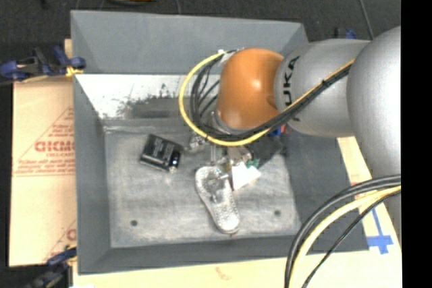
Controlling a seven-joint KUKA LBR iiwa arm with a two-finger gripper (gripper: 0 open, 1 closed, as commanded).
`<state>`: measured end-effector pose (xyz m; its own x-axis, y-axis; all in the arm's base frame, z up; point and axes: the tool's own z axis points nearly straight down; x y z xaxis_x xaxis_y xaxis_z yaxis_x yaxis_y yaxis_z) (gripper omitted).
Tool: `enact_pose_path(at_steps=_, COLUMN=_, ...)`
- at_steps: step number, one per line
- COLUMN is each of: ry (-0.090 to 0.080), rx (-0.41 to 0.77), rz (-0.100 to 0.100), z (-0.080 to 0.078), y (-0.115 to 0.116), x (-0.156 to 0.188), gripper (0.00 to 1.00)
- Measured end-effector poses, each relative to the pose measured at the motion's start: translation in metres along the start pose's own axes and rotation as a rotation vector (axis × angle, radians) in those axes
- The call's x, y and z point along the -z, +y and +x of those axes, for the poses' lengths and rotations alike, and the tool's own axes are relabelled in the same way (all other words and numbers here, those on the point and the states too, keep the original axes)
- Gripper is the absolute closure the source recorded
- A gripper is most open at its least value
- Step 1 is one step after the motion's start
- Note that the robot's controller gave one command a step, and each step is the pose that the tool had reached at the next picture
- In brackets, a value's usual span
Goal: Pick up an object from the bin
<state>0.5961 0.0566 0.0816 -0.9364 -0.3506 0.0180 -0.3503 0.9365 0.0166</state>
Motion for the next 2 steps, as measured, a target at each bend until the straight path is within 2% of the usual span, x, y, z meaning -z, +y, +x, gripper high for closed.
enact_pose_path(at_steps=1, ry=-0.017, rx=-0.09, rz=0.008, z=0.009, y=0.004, x=0.0, gripper=0.0)
enact_pose_path(at_steps=2, ry=-0.045, rx=-0.167, rz=0.003, z=0.029, y=-0.015, x=0.001, gripper=0.0)
